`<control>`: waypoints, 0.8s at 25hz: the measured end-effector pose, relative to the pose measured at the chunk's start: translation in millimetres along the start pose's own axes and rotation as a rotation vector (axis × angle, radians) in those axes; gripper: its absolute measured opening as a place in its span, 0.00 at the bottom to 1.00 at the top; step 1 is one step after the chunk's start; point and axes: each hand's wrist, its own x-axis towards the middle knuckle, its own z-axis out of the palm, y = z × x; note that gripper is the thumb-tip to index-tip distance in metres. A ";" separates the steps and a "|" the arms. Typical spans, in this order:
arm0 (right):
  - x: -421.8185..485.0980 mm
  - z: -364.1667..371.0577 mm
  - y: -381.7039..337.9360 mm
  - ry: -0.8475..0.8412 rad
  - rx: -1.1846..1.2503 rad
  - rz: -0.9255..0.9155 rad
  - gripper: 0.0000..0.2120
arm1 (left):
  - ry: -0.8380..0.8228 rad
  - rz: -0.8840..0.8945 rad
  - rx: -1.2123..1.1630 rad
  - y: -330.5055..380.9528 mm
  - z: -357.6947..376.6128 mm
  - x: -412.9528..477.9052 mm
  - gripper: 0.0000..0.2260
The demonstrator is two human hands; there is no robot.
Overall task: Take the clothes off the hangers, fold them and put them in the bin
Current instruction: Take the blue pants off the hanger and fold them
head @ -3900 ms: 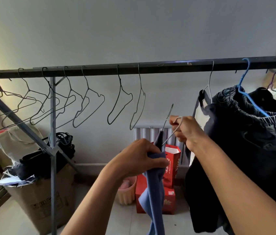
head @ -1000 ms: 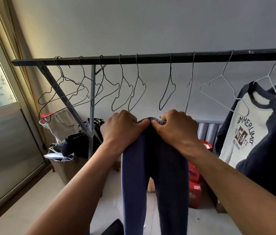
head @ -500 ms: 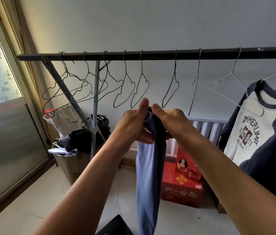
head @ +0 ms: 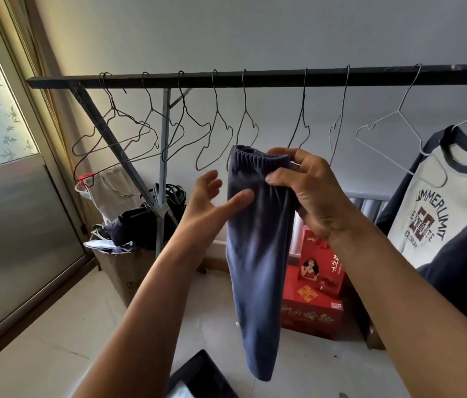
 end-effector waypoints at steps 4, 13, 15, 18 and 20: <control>0.9 -8.9 0.5 -0.110 0.175 0.028 0.15 | -0.156 -0.092 -0.134 -7.6 0.8 -7.1 0.13; -50.6 -38.4 66.9 -0.474 0.115 0.351 0.23 | -0.040 -0.203 -0.329 -4.8 6.0 -10.5 0.12; -59.8 -35.5 74.4 -0.446 0.014 0.410 0.19 | 0.009 -0.218 -0.338 -4.1 1.7 -9.4 0.11; -60.9 -30.4 72.3 -0.351 0.081 0.415 0.15 | -0.021 -0.223 -0.399 -8.0 -5.7 -10.3 0.12; -56.8 -25.2 64.8 -0.281 0.154 0.389 0.12 | -0.108 -0.240 -0.482 -14.7 -10.7 -12.6 0.17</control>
